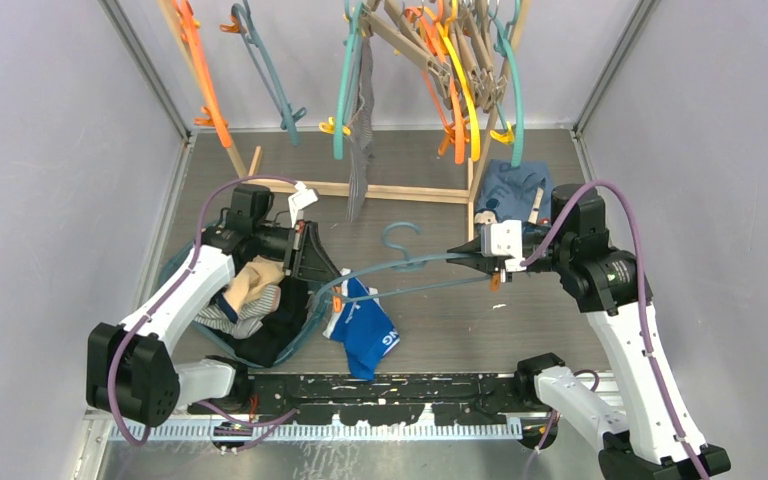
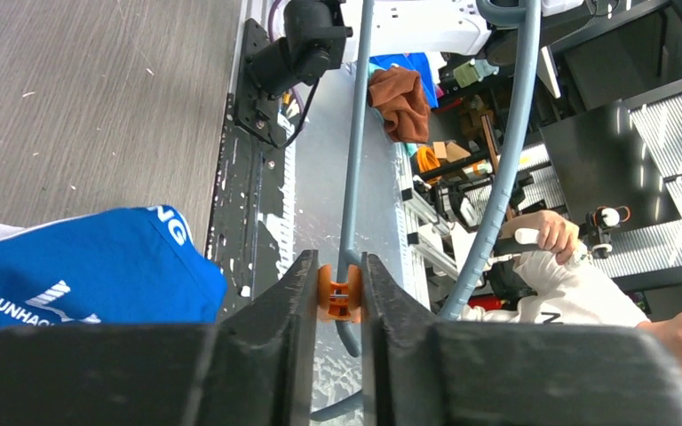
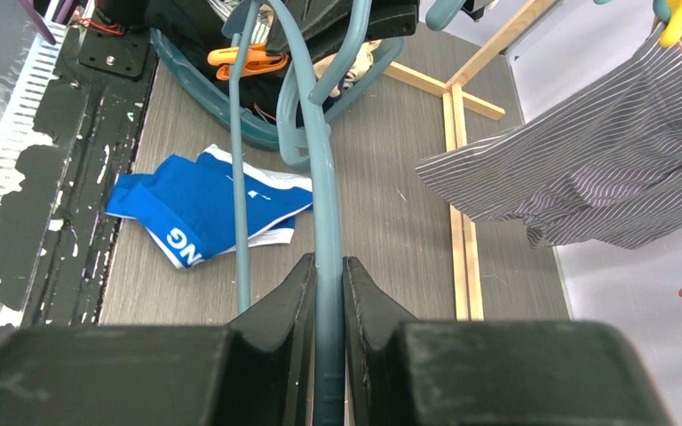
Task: Remove the underwear clipped to the hanger
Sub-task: Remove the underwear from the hanger, then place the hanger at the clothesline.
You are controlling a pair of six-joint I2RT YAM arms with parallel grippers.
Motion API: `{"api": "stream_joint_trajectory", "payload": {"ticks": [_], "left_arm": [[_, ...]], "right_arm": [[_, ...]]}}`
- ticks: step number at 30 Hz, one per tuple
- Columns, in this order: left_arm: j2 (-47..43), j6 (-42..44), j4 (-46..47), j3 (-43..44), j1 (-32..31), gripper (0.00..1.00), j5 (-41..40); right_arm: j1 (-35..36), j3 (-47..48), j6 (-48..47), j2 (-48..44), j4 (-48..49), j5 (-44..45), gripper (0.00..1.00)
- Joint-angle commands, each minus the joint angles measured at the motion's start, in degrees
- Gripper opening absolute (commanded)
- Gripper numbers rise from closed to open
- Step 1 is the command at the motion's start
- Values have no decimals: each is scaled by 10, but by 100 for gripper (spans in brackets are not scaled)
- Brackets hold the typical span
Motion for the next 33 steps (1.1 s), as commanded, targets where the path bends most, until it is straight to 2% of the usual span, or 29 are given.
{"api": "stream_joint_trajectory", "payload": {"ticks": [1, 3, 11, 13, 16, 19, 22, 26, 30, 33], "left_arm": [[-11, 14, 5, 19, -1, 25, 9], [-19, 25, -3, 19, -2, 33, 6], [-30, 32, -8, 21, -1, 54, -5], [-33, 47, -20, 29, -1, 62, -8], [-45, 119, -71, 51, 3, 83, -33], [-60, 152, -93, 76, 15, 92, -93], [-72, 170, -107, 103, 33, 97, -129], [-86, 174, -115, 128, 36, 99, -153], [-98, 181, -132, 132, 30, 94, -121], [-103, 178, -143, 136, 4, 91, -126]], "right_arm": [[-6, 0, 20, -11, 38, -8, 1], [-8, 0, 25, -12, 40, -4, 1], [-11, -5, 46, -15, 53, -11, 1], [-13, -9, 46, -16, 52, -18, 1], [-13, -12, 44, -14, 43, -25, 1], [-14, -21, 39, -16, 32, -33, 1], [-13, -19, 25, -11, 8, -32, 1], [-13, -18, 15, -5, -8, -32, 1], [-10, -24, 42, 1, 20, -32, 1], [-5, -36, 72, 8, 57, -37, 1]]}}
